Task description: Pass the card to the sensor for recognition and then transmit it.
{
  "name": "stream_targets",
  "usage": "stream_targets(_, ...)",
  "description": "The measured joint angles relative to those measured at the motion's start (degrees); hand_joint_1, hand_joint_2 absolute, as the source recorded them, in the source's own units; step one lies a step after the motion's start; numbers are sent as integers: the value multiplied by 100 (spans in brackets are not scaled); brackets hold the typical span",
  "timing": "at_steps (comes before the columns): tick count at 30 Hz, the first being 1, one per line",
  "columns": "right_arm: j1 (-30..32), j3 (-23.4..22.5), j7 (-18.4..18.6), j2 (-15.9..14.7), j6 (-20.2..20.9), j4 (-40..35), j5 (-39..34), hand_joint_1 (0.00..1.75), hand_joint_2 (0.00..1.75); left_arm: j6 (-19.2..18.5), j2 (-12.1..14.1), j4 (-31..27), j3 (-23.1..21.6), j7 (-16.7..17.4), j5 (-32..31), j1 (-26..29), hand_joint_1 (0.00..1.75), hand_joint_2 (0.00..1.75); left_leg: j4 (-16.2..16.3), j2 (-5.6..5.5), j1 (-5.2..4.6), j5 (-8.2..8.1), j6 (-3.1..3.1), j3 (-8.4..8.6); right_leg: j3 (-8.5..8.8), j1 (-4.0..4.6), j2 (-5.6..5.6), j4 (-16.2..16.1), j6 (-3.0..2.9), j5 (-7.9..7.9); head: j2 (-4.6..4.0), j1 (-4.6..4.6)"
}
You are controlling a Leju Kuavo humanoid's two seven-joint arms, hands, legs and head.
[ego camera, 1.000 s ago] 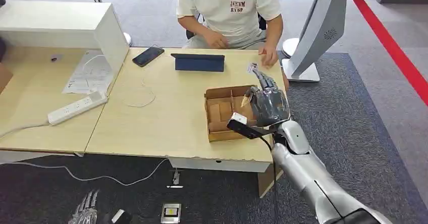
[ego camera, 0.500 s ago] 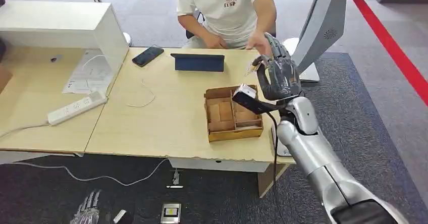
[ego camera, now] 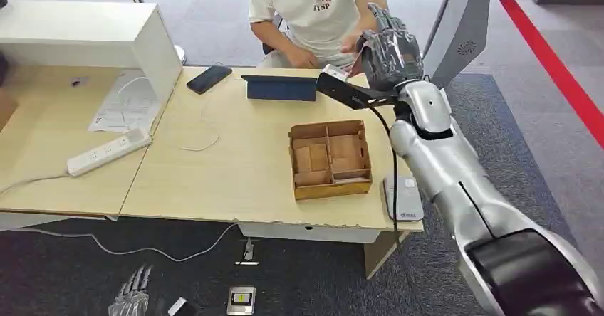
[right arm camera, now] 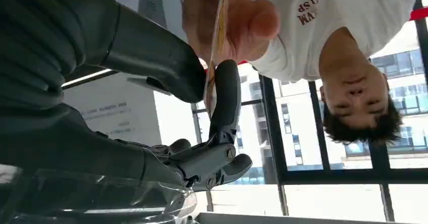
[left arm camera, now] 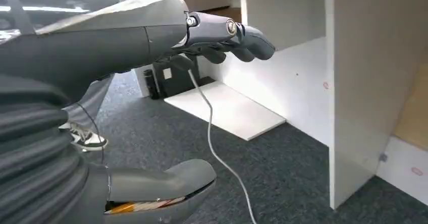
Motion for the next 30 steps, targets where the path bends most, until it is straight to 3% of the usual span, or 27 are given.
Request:
stream_targets(4,-176,15,216,-48,164,266,63,175,175,0,28,2,-168,0,61,13,0,175,1,1,0,-1,0,1,-1,0,0,-3,0,0,0,2)
stream_targets(13,-165,-15,332,-382,181,531,6,175,175,0,122,50,-699,-2,579,98,0,175,3,0,0,-1,1,-1,-4,0,0,-3,0,0,-2,0)
stream_targets(14,-153,-22,341,-446,172,548,-7,40,175,0,138,55,-776,-2,628,111,0,175,2,0,0,-2,2,-2,-4,0,0,-3,0,0,-2,2)
stream_targets(15,-138,-24,354,-494,162,568,-20,0,175,0,155,59,-856,-2,658,124,0,175,3,0,0,-2,2,-3,-4,0,0,-3,0,0,-2,2)
stream_targets(17,-121,-33,354,-579,144,603,-29,0,175,0,184,70,-977,-2,684,147,0,175,3,0,-1,-3,2,-4,-7,-1,0,-3,0,0,-2,2)
stream_targets(18,-119,-39,354,-614,129,620,-29,0,0,0,203,77,-1032,-2,695,151,0,175,3,3,-1,-4,2,-4,-8,-1,2,-3,0,0,-2,0)
stream_targets(26,-96,-50,164,-918,-151,684,337,0,0,0,339,133,-1504,-2,898,191,0,175,2,2,0,-5,2,-3,-5,0,2,-1,0,0,-2,2)
stream_targets(30,-129,-22,-120,-986,-557,631,819,0,0,0,404,155,-1541,-2,748,190,0,175,2,5,0,-5,2,-2,-5,0,2,-1,0,1,-2,2)
